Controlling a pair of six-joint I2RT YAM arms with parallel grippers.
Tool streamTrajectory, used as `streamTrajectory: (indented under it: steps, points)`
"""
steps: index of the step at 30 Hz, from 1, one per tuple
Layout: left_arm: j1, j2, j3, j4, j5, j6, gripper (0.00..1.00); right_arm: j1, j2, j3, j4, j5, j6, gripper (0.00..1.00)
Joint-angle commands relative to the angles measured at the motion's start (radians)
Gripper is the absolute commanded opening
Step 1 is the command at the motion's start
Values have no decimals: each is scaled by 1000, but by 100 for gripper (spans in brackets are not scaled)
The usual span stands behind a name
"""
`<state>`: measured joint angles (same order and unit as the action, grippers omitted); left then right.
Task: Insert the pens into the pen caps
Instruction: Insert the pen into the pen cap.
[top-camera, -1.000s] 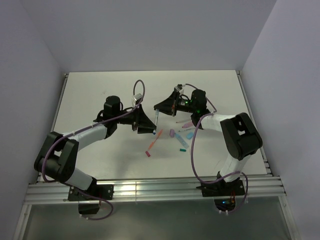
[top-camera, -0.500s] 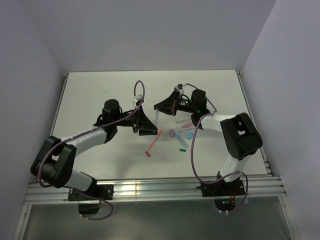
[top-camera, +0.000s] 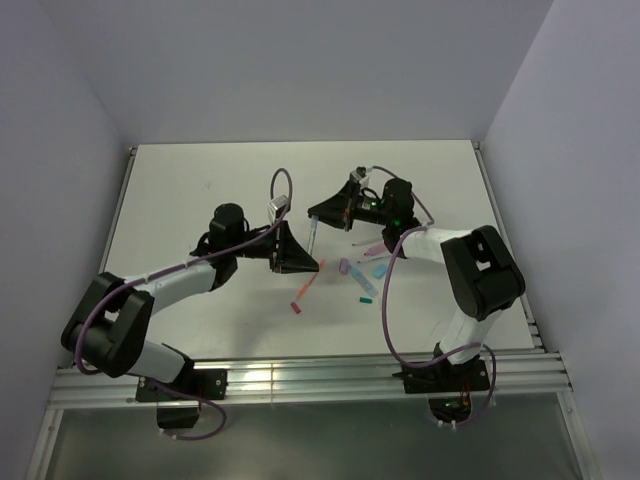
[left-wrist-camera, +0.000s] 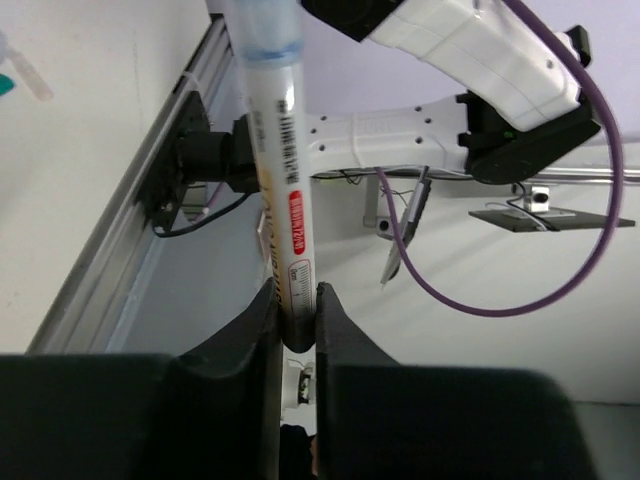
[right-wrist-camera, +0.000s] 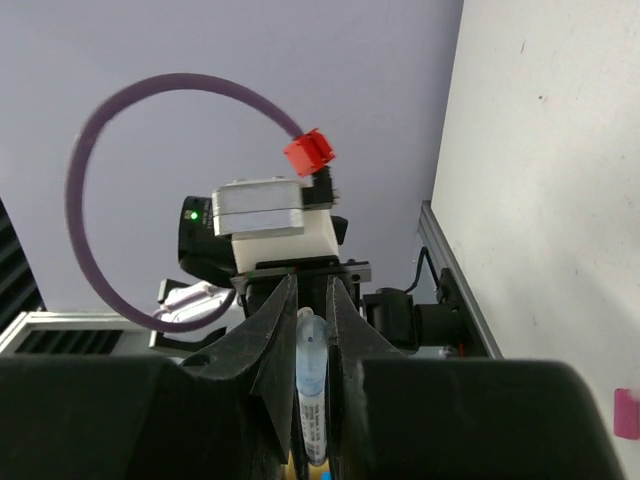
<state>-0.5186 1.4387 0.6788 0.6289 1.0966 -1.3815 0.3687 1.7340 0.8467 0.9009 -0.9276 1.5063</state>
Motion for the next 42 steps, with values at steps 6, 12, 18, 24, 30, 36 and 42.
streamTrajectory:
  steps: [6,12,18,24,30,36,42]
  points:
    - [-3,-75,-7,66,19,77,0,7,-80,69,47,-37,-180,0]
    - [3,-127,69,-36,-24,261,0,30,-171,103,-36,-45,-369,0]
    - [31,-179,151,-273,-55,515,0,41,-218,161,-69,-40,-432,0]
    - [78,-230,117,-143,-70,444,0,90,-249,198,-134,-36,-521,0]
    - [115,-238,100,35,-83,349,0,113,-222,252,-158,-19,-538,0]
    - [138,-225,117,111,-93,303,0,164,-192,264,-175,-10,-552,0]
    - [158,-236,134,111,-92,302,0,199,-197,244,-204,-11,-578,0]
